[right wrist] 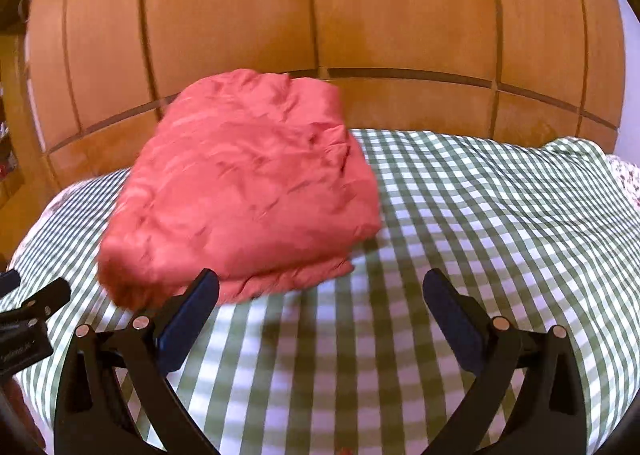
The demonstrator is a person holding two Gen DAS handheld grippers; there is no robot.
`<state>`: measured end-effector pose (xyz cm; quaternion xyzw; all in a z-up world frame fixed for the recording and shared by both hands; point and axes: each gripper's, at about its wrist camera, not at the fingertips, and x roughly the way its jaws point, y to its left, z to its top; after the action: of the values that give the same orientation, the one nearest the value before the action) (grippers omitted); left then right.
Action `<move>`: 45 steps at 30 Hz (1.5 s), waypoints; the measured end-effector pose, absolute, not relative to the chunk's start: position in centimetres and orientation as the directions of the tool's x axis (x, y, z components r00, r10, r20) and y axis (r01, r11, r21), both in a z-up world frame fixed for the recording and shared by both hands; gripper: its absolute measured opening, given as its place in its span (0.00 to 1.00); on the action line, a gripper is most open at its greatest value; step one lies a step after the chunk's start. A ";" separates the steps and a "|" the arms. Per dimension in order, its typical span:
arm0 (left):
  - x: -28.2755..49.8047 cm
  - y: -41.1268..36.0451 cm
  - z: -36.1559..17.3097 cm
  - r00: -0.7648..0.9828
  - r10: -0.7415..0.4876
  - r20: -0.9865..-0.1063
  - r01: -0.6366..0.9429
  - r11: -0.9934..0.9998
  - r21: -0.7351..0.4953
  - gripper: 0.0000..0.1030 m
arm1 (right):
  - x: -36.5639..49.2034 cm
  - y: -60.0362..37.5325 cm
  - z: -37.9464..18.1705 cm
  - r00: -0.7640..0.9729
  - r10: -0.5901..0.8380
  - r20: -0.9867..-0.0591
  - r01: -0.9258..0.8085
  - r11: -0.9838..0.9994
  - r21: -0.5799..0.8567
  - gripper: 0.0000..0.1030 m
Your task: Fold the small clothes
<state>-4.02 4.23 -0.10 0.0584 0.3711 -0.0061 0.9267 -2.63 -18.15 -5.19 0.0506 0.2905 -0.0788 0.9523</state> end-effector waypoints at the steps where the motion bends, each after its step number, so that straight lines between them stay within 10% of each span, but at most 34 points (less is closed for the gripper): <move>1: -4.4 4.3 -0.1 0.725 0.052 -0.687 0.046 0.991 0.123 0.97 | -3.1 -17.9 -5.2 0.820 -0.117 -0.560 0.173 0.984 0.048 0.98; 45: -8.5 4.8 0.6 0.745 0.013 -0.667 0.052 0.996 0.078 0.97 | -6.7 -15.0 -3.3 0.853 -0.101 -0.512 0.113 0.994 -0.008 0.98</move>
<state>-8.45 4.80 0.56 0.0457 0.3571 -0.0105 0.9329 -6.67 -15.00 -3.32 0.0111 0.2653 -0.0554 0.9625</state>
